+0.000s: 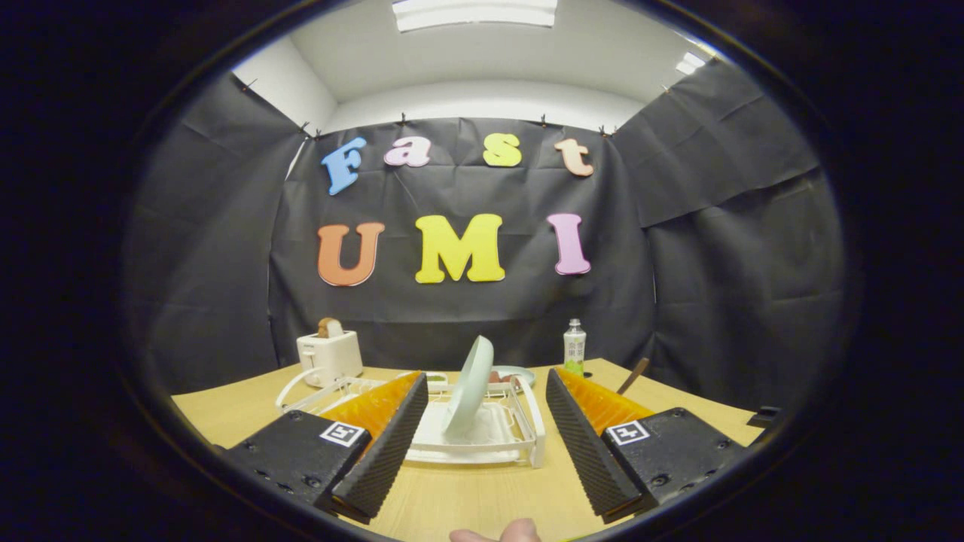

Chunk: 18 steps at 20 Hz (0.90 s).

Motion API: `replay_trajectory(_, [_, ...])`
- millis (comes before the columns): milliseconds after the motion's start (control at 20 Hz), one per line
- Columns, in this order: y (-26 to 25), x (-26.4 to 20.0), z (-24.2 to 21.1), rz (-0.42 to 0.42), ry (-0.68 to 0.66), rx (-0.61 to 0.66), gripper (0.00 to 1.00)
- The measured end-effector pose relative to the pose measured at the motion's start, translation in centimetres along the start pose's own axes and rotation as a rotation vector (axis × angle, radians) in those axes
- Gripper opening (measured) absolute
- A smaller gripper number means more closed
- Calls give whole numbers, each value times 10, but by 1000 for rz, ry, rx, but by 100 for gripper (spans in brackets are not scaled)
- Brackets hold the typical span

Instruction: Take the plate from the dish rack, then take the spoon from the basket and place it into the plate.

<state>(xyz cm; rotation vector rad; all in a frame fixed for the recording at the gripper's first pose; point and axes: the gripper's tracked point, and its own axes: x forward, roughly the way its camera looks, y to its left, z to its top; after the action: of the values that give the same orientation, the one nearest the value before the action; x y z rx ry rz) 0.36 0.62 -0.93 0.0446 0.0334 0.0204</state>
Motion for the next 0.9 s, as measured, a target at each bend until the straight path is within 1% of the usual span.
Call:
replay_trajectory(350, [0, 6, -4, -5, 12, 5, 100])
replay_trajectory(600, [-2, 15, -9, -12, 49, 10, 100])
replay_trajectory(750, [-2, 25, 2, 4, 57, 16, 100])
replay_trajectory(900, [-6, 44, 13, 0, 46, -34, 100])
